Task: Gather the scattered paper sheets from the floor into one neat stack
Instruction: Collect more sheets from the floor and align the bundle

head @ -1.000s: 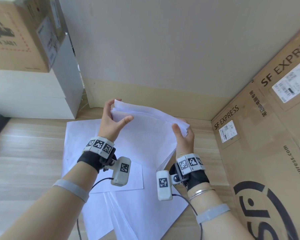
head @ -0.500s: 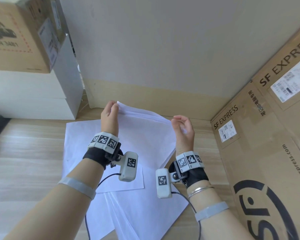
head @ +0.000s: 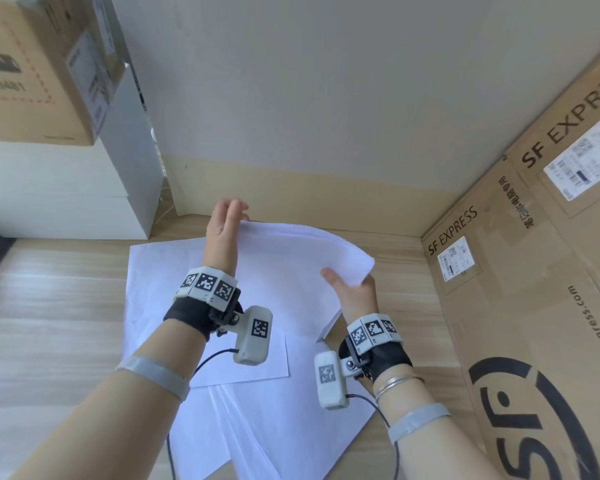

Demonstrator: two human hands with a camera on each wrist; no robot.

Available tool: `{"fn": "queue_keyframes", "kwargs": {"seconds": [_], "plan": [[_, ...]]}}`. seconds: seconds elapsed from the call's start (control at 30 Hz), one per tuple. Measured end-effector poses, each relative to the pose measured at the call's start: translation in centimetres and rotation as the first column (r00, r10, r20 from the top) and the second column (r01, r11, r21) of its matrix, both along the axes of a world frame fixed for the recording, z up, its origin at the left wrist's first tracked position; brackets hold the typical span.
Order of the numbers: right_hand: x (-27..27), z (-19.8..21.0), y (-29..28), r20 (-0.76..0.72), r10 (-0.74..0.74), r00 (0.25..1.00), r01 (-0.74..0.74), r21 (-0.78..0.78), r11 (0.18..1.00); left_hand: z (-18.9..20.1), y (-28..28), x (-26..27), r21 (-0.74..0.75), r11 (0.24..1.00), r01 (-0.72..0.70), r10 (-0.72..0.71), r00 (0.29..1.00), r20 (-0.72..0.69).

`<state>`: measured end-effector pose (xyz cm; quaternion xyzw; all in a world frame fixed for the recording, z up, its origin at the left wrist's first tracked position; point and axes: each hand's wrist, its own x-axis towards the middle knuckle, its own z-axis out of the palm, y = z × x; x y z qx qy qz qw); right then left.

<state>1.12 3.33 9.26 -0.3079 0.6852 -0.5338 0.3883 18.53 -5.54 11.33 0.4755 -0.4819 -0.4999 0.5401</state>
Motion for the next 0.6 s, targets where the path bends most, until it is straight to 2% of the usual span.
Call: {"fn": "queue_keyframes", "kwargs": {"seconds": [0.1, 0.17, 0.23, 0.33, 0.47, 0.53, 0.6], "plan": [[-0.4, -0.1, -0.3, 0.031, -0.053, 0.998, 0.051, 0.047, 0.998, -0.4, 0.6, 0.7, -0.071, 0.977, 0.199, -0.195, 0.979, 0.068], [-0.7, 0.2, -0.7, 0.036, -0.065, 0.997, 0.063, 0.031, 0.998, -0.9, 0.5, 1.5, -0.084, 0.961, 0.262, -0.247, 0.956, 0.156], [-0.9, 0.6, -0.9, 0.037, -0.063, 0.997, 0.063, 0.003, 0.998, -1.7, 0.2, 2.0, 0.023, 0.956, 0.294, -0.294, 0.941, 0.171], [-1.1, 0.2, -1.0, 0.051, -0.037, 0.998, 0.038, -0.014, 0.999, -3.4, 0.0, 2.4, 0.212, 0.933, 0.29, -0.334, 0.918, 0.214], [-1.1, -2.1, 0.0, 0.061, 0.064, 0.996, -0.071, 0.12, 0.99, -6.6, 0.5, 3.0, 0.384, 0.888, 0.253, -0.376, 0.879, 0.291], [-0.9, -3.4, 0.5, 0.099, 0.1, 0.99, -0.118, 0.196, 0.974, -8.2, 0.9, 3.1, 0.452, 0.867, 0.211, -0.387, 0.856, 0.342], [-0.9, -4.5, 0.7, 0.101, 0.119, 0.988, -0.139, 0.225, 0.964, -9.1, 1.1, 3.0, 0.459, 0.872, 0.168, -0.362, 0.853, 0.376]]}}
